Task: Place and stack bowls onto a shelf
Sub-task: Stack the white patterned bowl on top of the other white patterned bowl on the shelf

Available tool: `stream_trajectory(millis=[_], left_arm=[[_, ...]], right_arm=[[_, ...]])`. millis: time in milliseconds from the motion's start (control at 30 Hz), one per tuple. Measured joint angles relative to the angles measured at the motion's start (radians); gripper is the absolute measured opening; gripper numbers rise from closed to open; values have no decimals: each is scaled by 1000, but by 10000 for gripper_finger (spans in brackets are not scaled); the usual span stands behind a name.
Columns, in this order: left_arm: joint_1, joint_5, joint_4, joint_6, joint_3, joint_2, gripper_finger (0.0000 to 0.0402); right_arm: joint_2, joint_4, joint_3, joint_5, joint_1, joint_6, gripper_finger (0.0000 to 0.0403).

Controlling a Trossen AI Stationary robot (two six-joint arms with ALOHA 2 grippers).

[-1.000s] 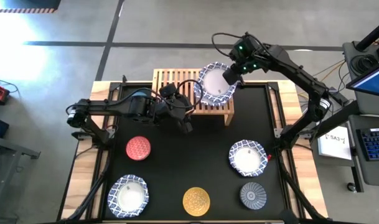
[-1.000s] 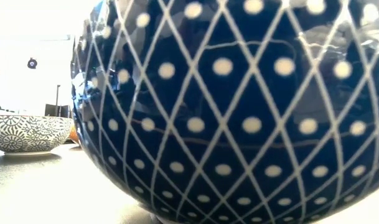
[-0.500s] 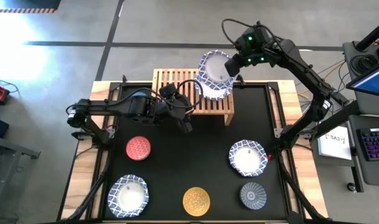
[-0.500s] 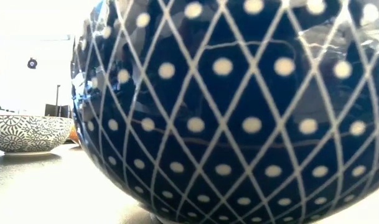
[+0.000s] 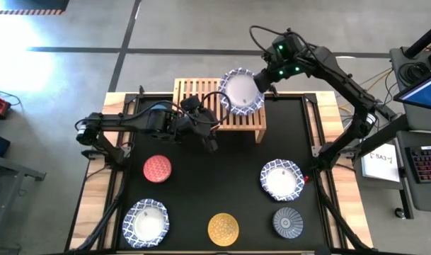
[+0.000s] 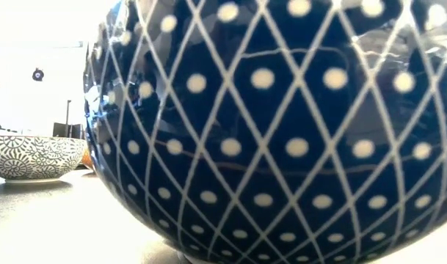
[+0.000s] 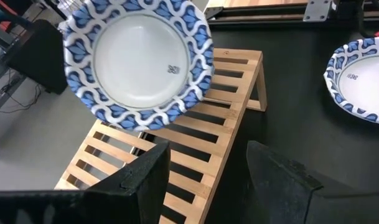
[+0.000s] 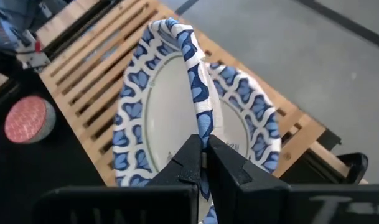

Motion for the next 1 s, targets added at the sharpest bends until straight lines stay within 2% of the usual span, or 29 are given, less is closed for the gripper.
stream_trajectory(millis=[267, 433, 533, 1000], left_arm=[[0, 0, -12, -14, 0, 0, 196], [0, 0, -16, -20, 0, 0, 196], [0, 0, -16, -22, 0, 0, 196], [-1, 2, -17, -26, 0, 0, 196]], right_arm=[[1, -2, -47, 22, -1, -24, 9], [1, -3, -51, 107, 0, -43, 9], [1, -3, -51, 118, -2, -58, 12], [0, -3, -51, 116, -1, -54, 106]])
